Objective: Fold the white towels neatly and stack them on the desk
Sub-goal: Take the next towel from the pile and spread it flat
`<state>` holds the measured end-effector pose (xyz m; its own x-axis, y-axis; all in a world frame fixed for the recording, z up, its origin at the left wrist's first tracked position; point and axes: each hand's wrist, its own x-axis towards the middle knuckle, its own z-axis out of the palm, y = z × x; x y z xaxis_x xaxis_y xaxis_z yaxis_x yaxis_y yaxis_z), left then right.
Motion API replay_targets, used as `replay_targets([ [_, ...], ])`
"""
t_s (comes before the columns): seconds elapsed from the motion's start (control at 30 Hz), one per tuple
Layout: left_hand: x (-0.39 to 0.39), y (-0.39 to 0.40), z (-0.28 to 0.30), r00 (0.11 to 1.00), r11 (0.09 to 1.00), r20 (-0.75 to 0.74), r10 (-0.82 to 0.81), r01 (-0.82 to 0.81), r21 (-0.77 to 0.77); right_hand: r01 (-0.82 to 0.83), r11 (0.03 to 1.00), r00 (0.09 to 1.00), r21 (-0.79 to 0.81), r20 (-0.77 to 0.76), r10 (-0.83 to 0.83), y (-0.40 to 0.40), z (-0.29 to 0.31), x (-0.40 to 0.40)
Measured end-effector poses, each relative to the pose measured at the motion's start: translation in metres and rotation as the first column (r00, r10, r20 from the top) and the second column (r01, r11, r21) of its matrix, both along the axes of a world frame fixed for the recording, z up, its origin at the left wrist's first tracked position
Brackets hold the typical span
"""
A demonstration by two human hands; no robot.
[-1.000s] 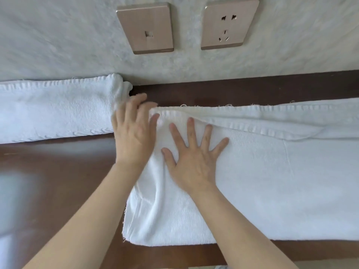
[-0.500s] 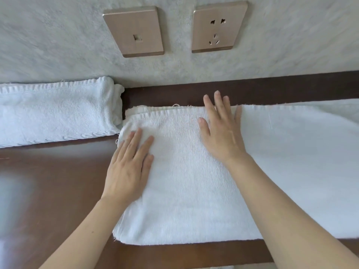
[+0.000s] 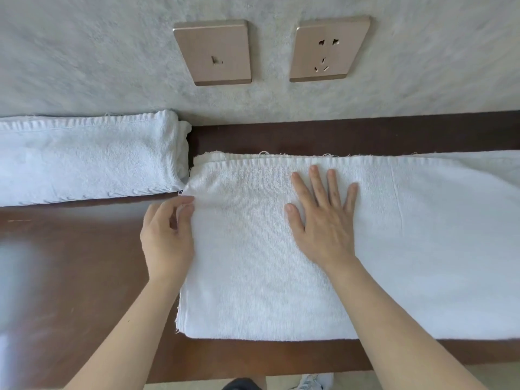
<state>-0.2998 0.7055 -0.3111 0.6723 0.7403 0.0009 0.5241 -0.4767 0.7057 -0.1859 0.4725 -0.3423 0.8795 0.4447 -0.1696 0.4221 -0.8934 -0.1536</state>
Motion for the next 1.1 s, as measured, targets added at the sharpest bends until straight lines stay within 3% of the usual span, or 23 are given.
replay_targets([
  [0.17,-0.006,-0.001,-0.008,0.999,1.0,-0.046,-0.022,0.023,0.02,0.033,0.999,0.999,-0.014,-0.024,-0.033,0.005,0.006,-0.001],
  [0.23,-0.007,-0.017,-0.001,0.999,0.985,0.002,-0.039,0.038,0.171,0.088,0.996,0.996,-0.003,-0.011,-0.088,0.005,0.009,-0.007],
  [0.3,0.001,-0.044,0.007,0.967,0.926,0.032,-0.251,0.23,0.299,0.171,0.985,0.985,0.003,0.002,-0.171,-0.002,0.01,-0.016],
  [0.4,0.02,-0.084,-0.003,0.834,0.803,-0.153,-0.53,0.552,0.224,0.188,0.982,0.982,-0.022,-0.014,-0.188,-0.021,0.008,-0.024],
  [0.5,0.032,-0.088,-0.023,0.742,0.716,-0.406,-0.533,0.652,0.251,0.217,0.976,0.975,-0.02,-0.031,-0.218,-0.052,0.008,-0.006],
  [0.57,0.034,-0.086,-0.03,0.722,0.701,-0.465,-0.513,0.665,0.258,0.246,0.968,0.968,-0.041,-0.04,-0.248,-0.082,0.008,0.017],
  [0.7,0.041,-0.112,-0.023,0.791,0.787,-0.44,-0.425,0.563,0.252,0.272,0.96,0.961,-0.07,-0.029,-0.274,-0.151,0.006,0.07],
  [0.77,0.058,-0.141,-0.02,0.806,0.778,-0.403,-0.433,0.56,0.285,0.33,0.943,0.943,-0.043,-0.033,-0.331,-0.182,0.008,0.096],
  [0.93,0.114,-0.262,-0.018,0.656,0.605,-0.274,-0.703,0.755,0.254,0.282,0.959,0.959,-0.026,-0.026,-0.282,-0.241,0.014,0.128],
  [1.1,0.156,-0.35,-0.023,0.556,0.513,-0.334,-0.761,0.831,0.215,0.429,0.903,0.902,-0.034,-0.034,-0.43,-0.316,0.018,0.136],
])
